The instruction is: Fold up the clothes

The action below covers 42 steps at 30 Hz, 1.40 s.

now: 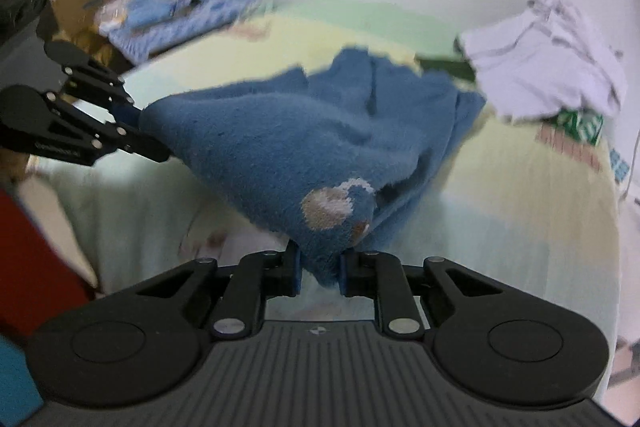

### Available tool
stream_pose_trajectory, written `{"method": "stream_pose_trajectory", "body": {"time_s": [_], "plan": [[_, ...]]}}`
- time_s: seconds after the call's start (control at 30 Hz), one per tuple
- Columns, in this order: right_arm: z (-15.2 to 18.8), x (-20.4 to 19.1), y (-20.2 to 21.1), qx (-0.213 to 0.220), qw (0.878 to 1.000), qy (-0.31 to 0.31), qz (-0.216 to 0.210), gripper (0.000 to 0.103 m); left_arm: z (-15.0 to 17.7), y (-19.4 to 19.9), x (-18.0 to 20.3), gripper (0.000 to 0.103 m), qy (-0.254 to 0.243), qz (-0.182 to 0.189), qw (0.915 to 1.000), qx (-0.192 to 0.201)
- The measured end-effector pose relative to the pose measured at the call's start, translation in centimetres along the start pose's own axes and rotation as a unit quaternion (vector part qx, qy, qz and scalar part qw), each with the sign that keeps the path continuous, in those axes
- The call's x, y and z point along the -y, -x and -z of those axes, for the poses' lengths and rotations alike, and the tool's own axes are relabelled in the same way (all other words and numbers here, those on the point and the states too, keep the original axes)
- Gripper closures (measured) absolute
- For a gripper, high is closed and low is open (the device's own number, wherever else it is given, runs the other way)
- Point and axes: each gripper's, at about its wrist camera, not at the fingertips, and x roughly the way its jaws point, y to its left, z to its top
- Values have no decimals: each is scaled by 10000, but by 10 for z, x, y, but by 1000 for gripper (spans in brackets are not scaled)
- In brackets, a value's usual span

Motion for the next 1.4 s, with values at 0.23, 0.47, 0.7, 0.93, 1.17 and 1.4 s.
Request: {"method": "stream_pose_trajectory", "body": {"time_s": [0.23, 0.47, 0.7, 0.93, 1.17, 1.4], "plan": [[-2, 7, 9, -142, 9990, -346, -230, 69, 0, 7, -21, 78, 280, 409, 9988, 3], [-7, 25, 32, 92, 9840, -1592, -798, 49, -11, 21, -35, 32, 652, 999, 9927, 200], [-8, 19, 1, -4, 9769, -2107, -366, 53, -18, -24, -49, 45, 1325, 930, 9866, -186], [-7, 11, -1, -460, 9773, -2042, -335, 81, -10, -16, -37, 83, 1204, 1192, 9850, -340], [-6, 12, -22, -516, 9812, -1848, -188, 78, -3, -25, -43, 81, 1418, 1327, 9797, -502], [-16, 25, 10, -441, 9800, -1941, -79, 71, -8, -6, -49, 65, 1235, 1145, 9846, -465]]}}
